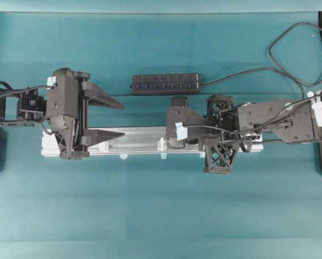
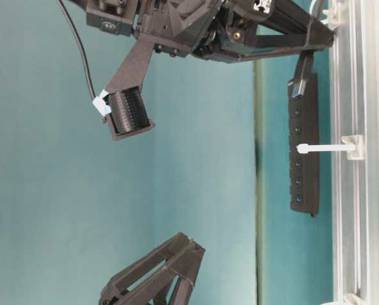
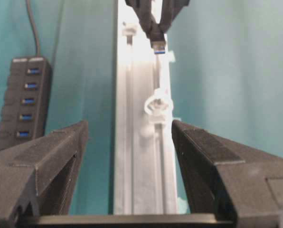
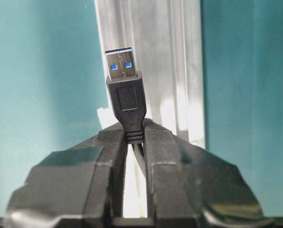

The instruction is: Pass the USB cable through three rings with both arms.

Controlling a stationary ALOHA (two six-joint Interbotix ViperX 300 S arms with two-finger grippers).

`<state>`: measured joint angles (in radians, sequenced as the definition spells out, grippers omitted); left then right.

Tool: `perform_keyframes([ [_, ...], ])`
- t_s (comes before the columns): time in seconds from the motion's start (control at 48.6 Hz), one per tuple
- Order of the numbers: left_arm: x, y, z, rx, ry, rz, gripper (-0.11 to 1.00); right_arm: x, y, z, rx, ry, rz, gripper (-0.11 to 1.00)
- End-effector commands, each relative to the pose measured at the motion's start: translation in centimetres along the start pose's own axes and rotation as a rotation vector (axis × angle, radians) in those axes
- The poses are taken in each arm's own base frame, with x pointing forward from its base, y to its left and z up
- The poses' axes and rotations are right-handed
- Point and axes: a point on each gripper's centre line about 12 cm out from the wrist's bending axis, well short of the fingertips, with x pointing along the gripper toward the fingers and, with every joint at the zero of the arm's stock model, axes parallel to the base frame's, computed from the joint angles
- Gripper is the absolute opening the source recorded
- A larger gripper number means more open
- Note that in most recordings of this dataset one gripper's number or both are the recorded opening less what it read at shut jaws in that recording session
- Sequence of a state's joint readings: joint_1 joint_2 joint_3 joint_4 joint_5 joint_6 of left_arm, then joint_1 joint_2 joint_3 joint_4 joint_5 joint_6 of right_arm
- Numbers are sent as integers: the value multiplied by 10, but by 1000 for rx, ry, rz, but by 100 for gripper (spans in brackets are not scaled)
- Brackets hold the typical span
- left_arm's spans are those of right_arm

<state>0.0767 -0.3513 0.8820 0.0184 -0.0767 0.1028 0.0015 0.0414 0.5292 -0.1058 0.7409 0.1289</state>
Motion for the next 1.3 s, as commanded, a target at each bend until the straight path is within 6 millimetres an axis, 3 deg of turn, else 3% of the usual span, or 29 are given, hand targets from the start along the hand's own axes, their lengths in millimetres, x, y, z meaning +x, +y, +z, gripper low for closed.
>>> perform_keyframes([
  [0.0,-2,2,8,-2,-25,7,74,1,4,1,-13,1,6,-8],
  [0.247,-3,4,5,-2,-16,12,74,16,5,5,-17,0,9,-8],
  [0.473,-16,10,-2,-16,-1,30,74,25,7,14,-17,-30,14,-8],
  [0.72,-28,9,-6,-41,-17,32,74,28,7,29,-13,-62,16,-8],
  [1.275,-28,9,-7,-51,-15,31,74,26,8,46,41,-150,50,-8],
])
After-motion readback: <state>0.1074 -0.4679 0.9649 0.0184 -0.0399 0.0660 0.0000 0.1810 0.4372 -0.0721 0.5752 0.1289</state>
